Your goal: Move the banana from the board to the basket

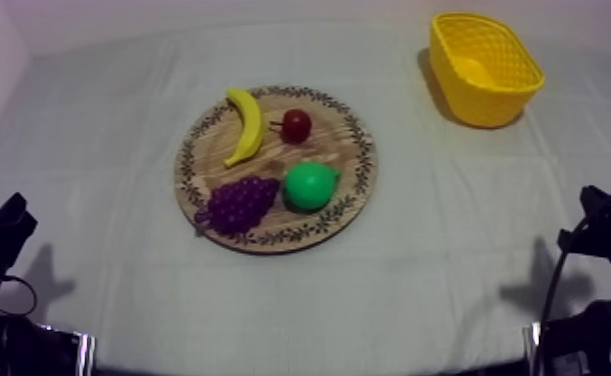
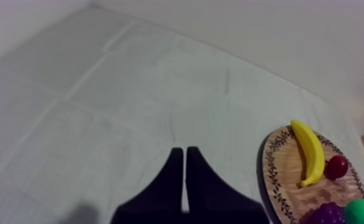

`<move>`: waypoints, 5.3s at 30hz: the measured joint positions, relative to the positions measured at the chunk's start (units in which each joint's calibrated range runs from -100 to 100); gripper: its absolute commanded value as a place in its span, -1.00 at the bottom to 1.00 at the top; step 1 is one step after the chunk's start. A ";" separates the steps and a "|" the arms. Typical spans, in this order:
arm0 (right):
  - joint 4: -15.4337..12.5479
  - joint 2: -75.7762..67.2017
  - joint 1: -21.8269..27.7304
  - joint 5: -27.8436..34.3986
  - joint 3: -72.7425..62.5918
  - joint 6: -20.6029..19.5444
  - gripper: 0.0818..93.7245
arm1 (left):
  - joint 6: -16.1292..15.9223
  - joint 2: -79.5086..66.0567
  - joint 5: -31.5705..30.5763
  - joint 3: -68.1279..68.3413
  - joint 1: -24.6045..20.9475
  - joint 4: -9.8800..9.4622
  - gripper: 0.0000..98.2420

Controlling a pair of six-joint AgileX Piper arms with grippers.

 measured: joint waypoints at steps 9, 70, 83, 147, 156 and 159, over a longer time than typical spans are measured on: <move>0.00 -0.08 0.66 0.45 0.00 -4.55 -0.99 | 0.00 0.00 0.00 0.00 0.00 0.00 -1.00; 3.21 60.90 -32.21 5.82 -65.24 -24.65 -0.97 | 0.00 0.00 0.00 0.00 0.00 0.00 -1.00; 8.74 80.67 -39.82 3.95 -75.15 -30.18 -0.97 | 0.00 0.00 0.00 0.00 0.00 0.00 -1.00; 19.26 137.70 -38.79 1.03 -113.66 -36.25 0.45 | 0.00 0.00 0.00 0.00 0.00 0.00 -1.00; 17.89 148.20 -37.93 5.32 -126.35 -34.13 0.39 | 0.00 0.00 0.00 0.00 0.00 0.00 -1.00; 18.83 150.96 -37.67 5.75 -129.77 -34.59 0.29 | 0.00 0.00 0.00 0.00 0.00 0.00 -1.00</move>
